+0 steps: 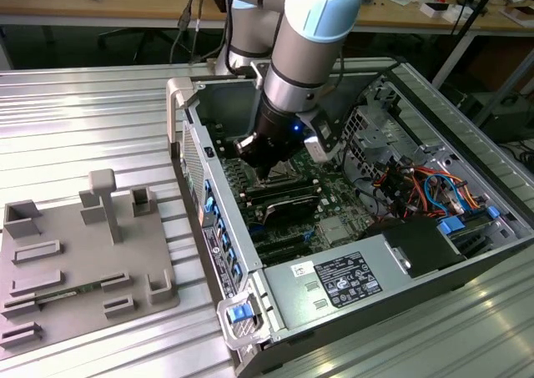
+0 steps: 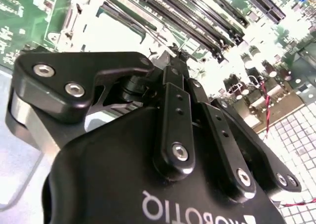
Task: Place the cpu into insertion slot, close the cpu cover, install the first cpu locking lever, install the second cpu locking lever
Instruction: 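Install the second cpu locking lever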
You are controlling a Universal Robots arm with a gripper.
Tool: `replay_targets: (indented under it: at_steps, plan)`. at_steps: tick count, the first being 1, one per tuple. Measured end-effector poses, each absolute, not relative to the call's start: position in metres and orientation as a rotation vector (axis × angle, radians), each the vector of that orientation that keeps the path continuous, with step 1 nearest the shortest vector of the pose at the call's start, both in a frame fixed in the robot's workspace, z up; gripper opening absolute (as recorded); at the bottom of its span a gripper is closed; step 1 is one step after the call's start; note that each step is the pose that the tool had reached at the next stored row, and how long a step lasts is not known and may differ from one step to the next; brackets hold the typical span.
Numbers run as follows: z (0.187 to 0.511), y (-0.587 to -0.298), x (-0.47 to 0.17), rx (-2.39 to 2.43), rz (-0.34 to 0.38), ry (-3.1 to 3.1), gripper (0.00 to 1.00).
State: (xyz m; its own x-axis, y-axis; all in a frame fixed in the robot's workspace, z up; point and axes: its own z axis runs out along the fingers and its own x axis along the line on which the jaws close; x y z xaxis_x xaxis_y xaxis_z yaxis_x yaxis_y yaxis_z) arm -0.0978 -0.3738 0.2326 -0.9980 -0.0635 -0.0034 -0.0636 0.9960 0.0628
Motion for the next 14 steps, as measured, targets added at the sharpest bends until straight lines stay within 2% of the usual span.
replay_targets:
  at_steps: [14]
  plan:
    - [0.235, -0.370, -0.050, -0.100, 0.101, 3.137, 0.11]
